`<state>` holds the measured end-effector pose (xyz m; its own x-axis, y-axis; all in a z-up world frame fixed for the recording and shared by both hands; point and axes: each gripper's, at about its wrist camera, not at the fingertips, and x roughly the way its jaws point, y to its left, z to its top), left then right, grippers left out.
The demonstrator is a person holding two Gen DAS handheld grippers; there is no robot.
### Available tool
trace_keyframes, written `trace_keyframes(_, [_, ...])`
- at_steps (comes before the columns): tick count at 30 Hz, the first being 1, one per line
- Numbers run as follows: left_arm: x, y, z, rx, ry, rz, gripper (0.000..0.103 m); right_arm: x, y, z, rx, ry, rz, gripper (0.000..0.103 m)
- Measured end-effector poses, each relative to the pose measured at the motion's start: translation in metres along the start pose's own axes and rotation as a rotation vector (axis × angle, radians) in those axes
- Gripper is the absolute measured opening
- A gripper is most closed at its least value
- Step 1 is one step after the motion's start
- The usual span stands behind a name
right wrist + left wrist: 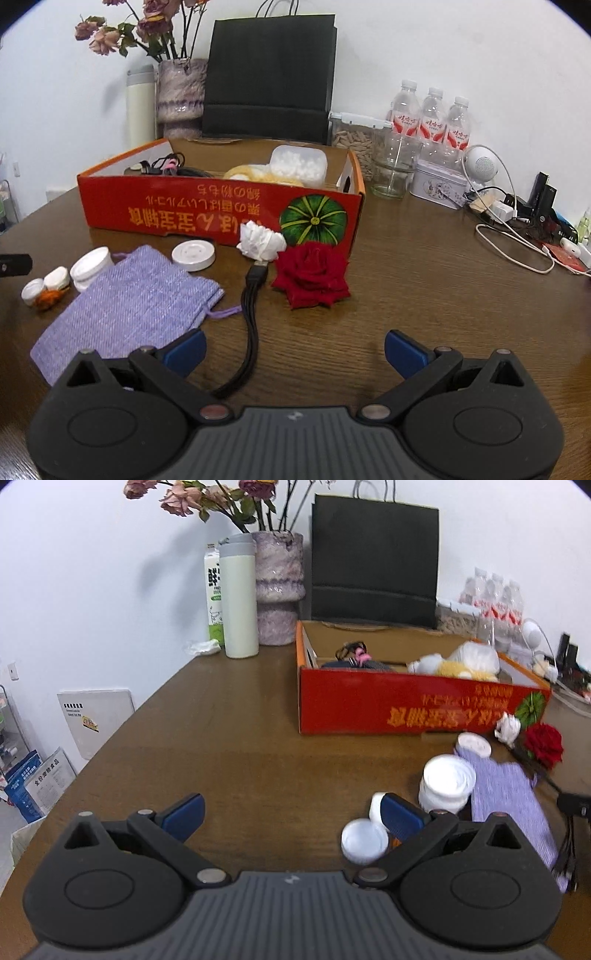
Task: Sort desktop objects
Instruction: 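Withdraw both tools from the box toward the remaining caps, then grasp a white bottle cap with the left tool while the right tool grasps the black cable plug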
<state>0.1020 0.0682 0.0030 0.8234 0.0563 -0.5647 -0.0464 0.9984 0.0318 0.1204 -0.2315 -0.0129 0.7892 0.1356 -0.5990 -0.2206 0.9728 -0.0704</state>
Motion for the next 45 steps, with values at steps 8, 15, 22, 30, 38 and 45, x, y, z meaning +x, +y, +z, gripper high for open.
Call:
trace_keyframes(8, [-0.001,-0.003,-0.006,0.052,0.018,-0.007,0.103,0.001,0.001,-0.005,-0.008,0.015,-0.008,0.103])
trace_keyframes(15, [0.003,-0.011,-0.01,0.087,0.04,-0.024,0.103,0.003,0.0,-0.006,-0.006,0.027,-0.003,0.103])
trace_keyframes(22, [0.011,-0.014,-0.01,0.101,0.061,-0.02,0.103,0.005,-0.001,-0.005,0.01,0.034,0.011,0.103])
trace_keyframes(30, [0.015,-0.019,-0.009,0.104,0.057,-0.067,0.084,0.012,-0.006,-0.001,0.068,0.033,0.06,0.081])
trace_keyframes(38, [0.015,-0.02,-0.009,0.081,0.054,-0.127,0.066,0.016,0.0,0.005,0.053,0.011,0.084,0.057])
trace_keyframes(45, [0.014,-0.024,-0.009,0.081,0.044,-0.159,0.046,0.019,0.006,0.01,0.024,-0.002,0.131,0.022])
